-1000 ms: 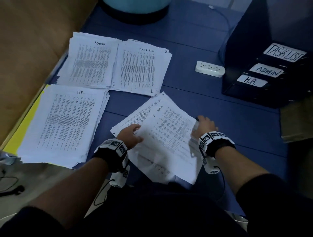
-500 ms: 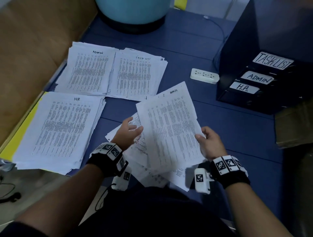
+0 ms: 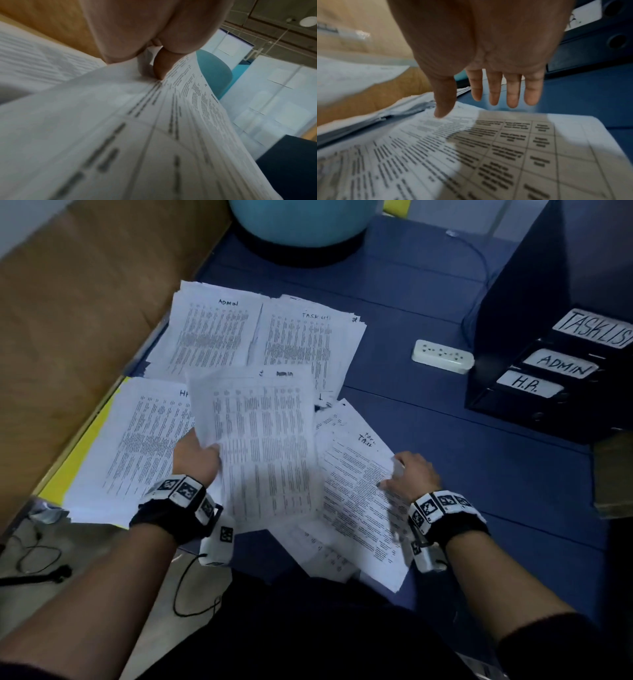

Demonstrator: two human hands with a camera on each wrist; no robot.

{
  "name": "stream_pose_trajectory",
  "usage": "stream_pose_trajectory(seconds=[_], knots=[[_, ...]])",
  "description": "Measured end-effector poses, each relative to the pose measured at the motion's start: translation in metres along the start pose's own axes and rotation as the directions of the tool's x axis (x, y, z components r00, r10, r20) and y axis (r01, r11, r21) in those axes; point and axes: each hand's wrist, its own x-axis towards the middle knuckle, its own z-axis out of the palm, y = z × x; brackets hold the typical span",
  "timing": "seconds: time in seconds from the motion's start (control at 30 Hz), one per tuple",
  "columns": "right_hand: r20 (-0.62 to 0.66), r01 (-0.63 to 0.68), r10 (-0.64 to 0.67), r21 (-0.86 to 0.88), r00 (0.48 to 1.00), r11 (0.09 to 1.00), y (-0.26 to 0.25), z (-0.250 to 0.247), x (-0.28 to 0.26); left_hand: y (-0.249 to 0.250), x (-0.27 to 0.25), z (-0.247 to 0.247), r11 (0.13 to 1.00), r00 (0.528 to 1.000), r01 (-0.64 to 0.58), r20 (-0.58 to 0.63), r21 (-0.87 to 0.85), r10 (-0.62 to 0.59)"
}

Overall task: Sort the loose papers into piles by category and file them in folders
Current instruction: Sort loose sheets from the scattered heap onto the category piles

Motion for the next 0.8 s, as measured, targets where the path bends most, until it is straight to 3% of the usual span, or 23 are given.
stream_pose_trajectory(seconds=[0.13,0.33,0.5,0.8], knots=[[0.013,-0.027,0.031,-0.226,0.999,0.974,-0.003,0.011,0.009,-0.014,0.007,-0.020,0.999,0.997,0.016,-0.073,0.042,-0.013],[-0.104,-0.011,-0.005,-0.147,0.995,0.989,-0.001,0.012,0.010,-0.020,0.003,-0.019,0.999,0.996,0.054,-0.070,-0.007,-0.055],[-0.109,-0.014,0.012,-0.020,0.994,1.000,0.018,0.006,0.009,-0.021,0.004,-0.021,0.998,0.996,0.054,-0.069,-0.035,-0.056],[-0.207,-0.129,0.166,0.178,0.964,0.976,0.056,0.000,-0.005,-0.020,-0.001,-0.018,0.998,0.998,0.055,-0.043,-0.025,-0.056]])
